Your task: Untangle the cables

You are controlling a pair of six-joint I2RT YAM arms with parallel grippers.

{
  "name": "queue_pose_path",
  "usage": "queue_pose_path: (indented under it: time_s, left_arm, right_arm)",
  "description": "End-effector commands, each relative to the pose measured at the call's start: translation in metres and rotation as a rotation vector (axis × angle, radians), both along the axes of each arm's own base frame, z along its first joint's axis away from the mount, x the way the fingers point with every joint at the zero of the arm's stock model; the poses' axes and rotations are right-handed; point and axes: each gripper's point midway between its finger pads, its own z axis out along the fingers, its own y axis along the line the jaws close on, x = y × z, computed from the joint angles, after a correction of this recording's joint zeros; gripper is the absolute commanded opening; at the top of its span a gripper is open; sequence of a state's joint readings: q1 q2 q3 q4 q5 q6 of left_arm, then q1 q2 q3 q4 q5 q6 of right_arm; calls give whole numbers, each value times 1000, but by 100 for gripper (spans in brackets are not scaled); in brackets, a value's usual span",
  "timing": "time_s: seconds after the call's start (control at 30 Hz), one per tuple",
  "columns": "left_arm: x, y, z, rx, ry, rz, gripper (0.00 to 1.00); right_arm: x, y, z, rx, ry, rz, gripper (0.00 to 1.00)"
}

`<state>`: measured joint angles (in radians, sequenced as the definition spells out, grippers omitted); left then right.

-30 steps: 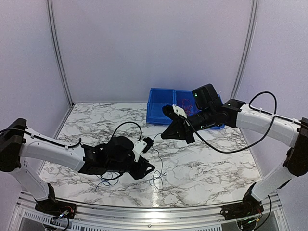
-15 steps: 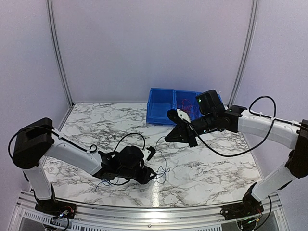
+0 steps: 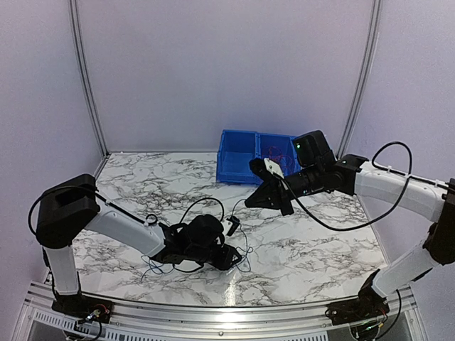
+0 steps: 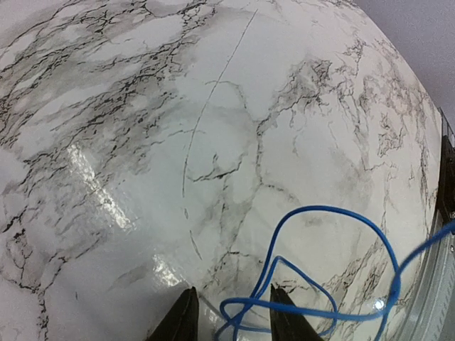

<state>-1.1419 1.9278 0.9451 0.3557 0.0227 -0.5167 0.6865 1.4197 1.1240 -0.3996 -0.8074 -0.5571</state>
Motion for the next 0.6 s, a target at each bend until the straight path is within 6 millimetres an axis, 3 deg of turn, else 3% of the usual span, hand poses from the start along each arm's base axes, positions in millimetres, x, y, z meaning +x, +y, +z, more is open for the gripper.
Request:
queue_pose_path:
  time_s: [0.0, 0.1, 0.33, 0.57]
  left_arm:
    - [10, -11, -3, -13, -7, 24, 35]
    - [12, -16, -6, -15, -3, 25, 34]
    - [15, -19, -16, -2, 2, 30, 32]
    - [22, -15, -18, 2, -14, 60, 33]
  right_arm:
    - [-3, 1, 63, 98, -64, 20, 0]
    - [-5, 0, 95, 122, -90, 32, 0]
    - [-27, -12, 201, 235, -178, 67, 0]
    - [-45, -36, 295, 360, -340, 18, 0]
